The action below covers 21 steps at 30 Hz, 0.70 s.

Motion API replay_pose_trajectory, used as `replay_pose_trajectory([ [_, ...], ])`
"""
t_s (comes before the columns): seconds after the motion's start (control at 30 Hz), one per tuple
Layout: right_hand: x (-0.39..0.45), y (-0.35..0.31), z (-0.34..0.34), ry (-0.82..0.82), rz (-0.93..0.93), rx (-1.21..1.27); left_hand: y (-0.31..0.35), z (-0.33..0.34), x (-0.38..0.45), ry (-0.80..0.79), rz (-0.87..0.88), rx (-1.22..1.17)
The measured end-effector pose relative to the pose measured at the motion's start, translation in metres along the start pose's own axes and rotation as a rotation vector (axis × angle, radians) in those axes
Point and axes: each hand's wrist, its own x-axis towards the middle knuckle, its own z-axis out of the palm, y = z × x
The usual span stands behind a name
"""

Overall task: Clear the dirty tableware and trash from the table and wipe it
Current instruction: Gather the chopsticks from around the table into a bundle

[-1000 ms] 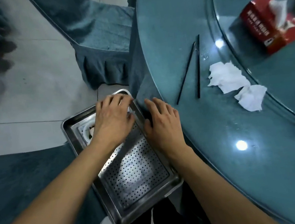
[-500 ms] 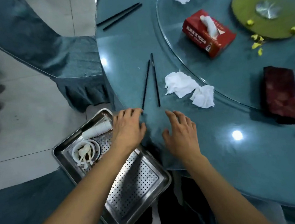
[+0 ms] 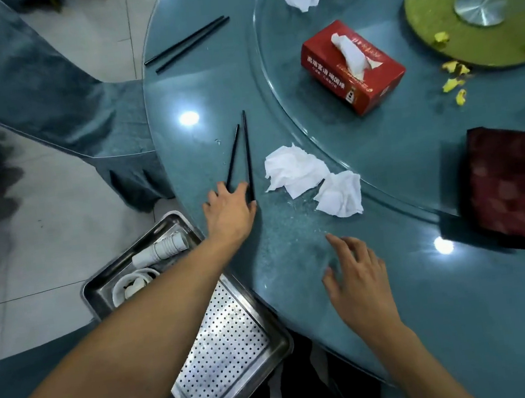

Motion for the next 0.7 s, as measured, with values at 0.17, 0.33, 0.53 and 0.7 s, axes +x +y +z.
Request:
replay_pose_trajectory([
  [0.17, 0.007, 0.019, 0.000, -0.003, -0.004, 0.048, 0.011, 0.004, -0.008, 0.068, -0.063, -0.027],
  [0.33, 0.009, 0.008, -0.002, -0.035, -0.020, 0.105, -0.001, 0.018, -0.043, 0.102, -0.175, -0.072],
  [0.53, 0.007, -0.011, -0.002, -0.093, -0.039, 0.140, -0.011, 0.033, -0.078, 0.044, -0.295, -0.209],
  [0.7, 0.001, -0.019, 0.006, -0.124, -0.050, 0.150, -0.016, 0.038, -0.096, 0.010, -0.338, -0.325],
])
